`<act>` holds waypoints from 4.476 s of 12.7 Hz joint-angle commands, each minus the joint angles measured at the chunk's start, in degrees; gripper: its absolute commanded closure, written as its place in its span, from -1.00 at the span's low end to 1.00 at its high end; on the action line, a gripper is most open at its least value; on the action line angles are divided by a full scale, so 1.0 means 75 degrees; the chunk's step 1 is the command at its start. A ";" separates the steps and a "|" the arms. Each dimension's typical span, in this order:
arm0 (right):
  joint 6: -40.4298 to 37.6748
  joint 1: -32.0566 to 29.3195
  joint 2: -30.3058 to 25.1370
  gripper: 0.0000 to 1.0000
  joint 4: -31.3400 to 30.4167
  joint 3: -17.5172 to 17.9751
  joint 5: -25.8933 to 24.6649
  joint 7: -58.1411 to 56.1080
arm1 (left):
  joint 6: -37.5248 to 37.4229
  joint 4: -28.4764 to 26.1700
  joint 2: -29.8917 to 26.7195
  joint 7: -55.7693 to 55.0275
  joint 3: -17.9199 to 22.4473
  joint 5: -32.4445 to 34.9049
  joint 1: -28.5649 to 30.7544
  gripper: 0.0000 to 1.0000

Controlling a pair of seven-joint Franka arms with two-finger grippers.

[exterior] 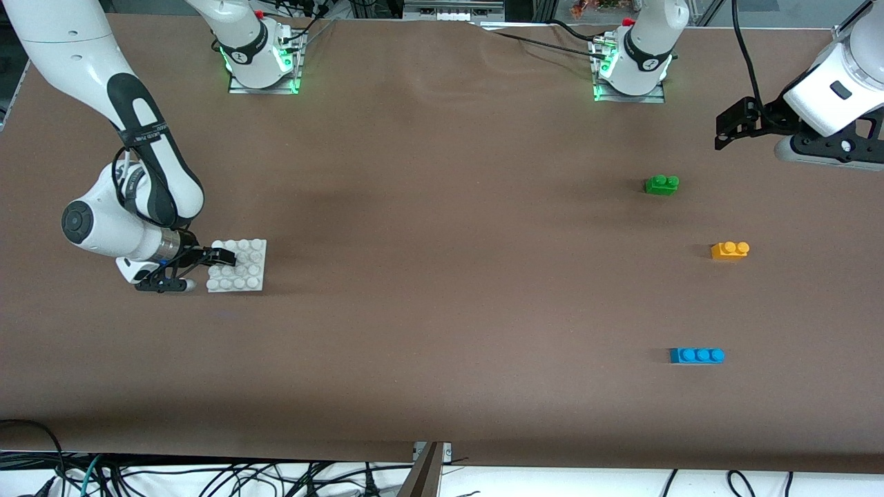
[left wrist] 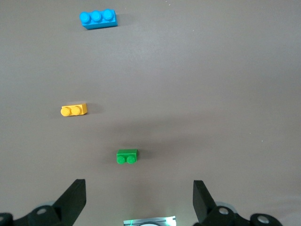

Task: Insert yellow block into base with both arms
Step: 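Slide the white base plate with the right gripper toward the table middle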

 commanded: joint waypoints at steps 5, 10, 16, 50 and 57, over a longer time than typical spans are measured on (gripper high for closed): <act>-0.0017 -0.0031 0.0223 -0.23 0.0162 0.0289 0.0381 -0.0077 | -0.0193 0.0244 0.0100 -0.0032 -0.0024 -0.0139 0.0015 -1.00; -0.0017 0.0250 0.0364 -0.23 0.0350 0.0419 0.0489 0.0239 | -0.0193 0.0244 0.0100 -0.0032 -0.0024 -0.0139 0.0015 -1.00; -0.0017 0.0731 0.0458 -0.24 0.0561 0.0419 0.0489 0.0778 | -0.0193 0.0244 0.0088 -0.0032 -0.0024 -0.0139 0.0015 -1.00; -0.0017 0.3179 0.1055 -0.25 0.1720 0.0407 0.0805 0.2991 | -0.0193 0.0244 0.0088 -0.0043 -0.0024 -0.0139 0.0015 -1.00; -0.0029 0.3730 0.1371 -0.25 0.2294 0.0407 0.0806 0.3929 | -0.0193 0.0244 0.0088 -0.0043 -0.0024 -0.0139 0.0015 -1.00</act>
